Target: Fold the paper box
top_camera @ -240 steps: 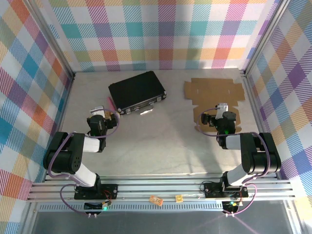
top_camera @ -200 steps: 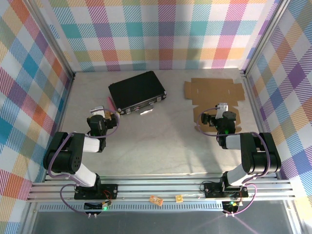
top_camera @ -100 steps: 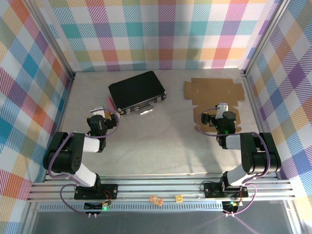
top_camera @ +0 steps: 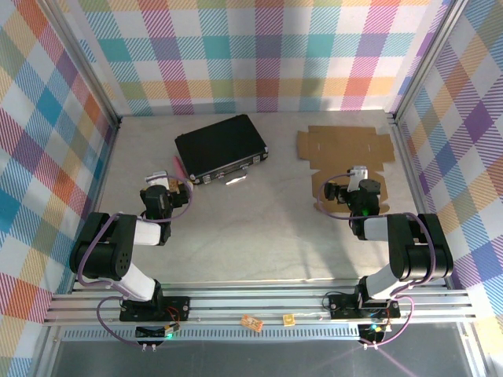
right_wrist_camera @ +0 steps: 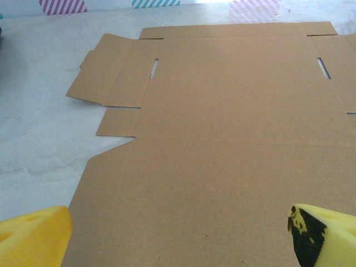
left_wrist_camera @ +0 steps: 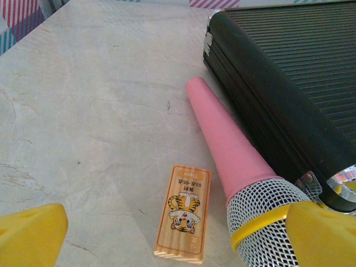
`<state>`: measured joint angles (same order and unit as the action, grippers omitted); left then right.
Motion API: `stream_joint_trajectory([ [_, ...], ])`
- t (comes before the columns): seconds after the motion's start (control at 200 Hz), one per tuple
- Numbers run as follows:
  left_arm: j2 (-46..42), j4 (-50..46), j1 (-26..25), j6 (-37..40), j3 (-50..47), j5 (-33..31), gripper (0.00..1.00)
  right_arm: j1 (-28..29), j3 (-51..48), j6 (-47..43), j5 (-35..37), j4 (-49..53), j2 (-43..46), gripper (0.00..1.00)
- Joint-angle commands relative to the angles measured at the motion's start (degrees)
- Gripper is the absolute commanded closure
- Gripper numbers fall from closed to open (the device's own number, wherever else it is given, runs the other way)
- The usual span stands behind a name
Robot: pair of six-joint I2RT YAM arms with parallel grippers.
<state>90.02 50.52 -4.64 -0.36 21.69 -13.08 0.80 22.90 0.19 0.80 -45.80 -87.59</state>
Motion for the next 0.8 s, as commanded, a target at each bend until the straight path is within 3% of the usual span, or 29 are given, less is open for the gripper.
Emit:
stream_joint_trajectory([
  [0.0,-1.17,0.72,-0.64,0.36,0.15,-2.04,0.0,-0.22,0.19,0.69,-0.44,-0.64,2.15,0.01],
  [0.125,-6.96,-2.1,-3.85,1.49,-0.78,-9.52,0.0,-0.09,-1.39,1.97,4.1,2.35,9.46,0.01],
  [0.28,-17.24,-8.84,-9.04,4.22,2.02,-19.61,0.0,0.15,1.88,4.7,12.85,15.82,22.42,0.01],
  [0.375,-22.01,-15.03,-11.51,4.1,9.81,-24.49,0.0,0.48,10.83,5.81,16.61,28.1,28.66,0.01],
  [0.46,-22.53,-23.6,-13.53,3.09,22.94,-25.9,0.0,2.14,26.01,6.99,18.32,40.4,29.83,0.01],
  [0.505,-21.65,-36.67,-13.89,-4.27,33.37,-27.25,0.0,2.61,35.99,11.12,19.33,49.0,28.33,0.01],
  [0.535,-20.61,-53.63,-13.77,-11.67,41.6,-26.44,0.0,2.56,43.01,16.37,19.87,55.59,26.41,0.01],
  [0.575,-17.84,-73.22,-13.5,-24.52,54.04,-25.81,0.0,1.9,52.01,23.76,19.31,66.08,23.25,0.01],
  [0.605,-15.14,-80.61,-13.27,-32.9,60.26,-26.18,0.0,1.66,58.52,29.15,18.57,74.69,20.77,0.01],
  [0.625,-13.99,-83.66,-12.75,-36.48,62.78,-24.54,0.0,1.65,62.36,33.87,19.57,82.09,19.18,0.01],
  [0.66,-12.85,-83.98,-10.79,-37.85,64.67,-15.19,0.0,1.42,67.1,41.08,19.68,90.43,17.15,0.01],
  [0.71,-11.86,-81.23,-8.61,-40.28,64.87,-2.72,0.0,0.87,68.52,39.25,12.19,90.37,16.02,0.01],
  [0.795,-10.48,-80.02,-8.98,-47.59,63.74,8.42,0.11,1.13,69.33,41.25,7.14,95.73,14.58,0.01],
])
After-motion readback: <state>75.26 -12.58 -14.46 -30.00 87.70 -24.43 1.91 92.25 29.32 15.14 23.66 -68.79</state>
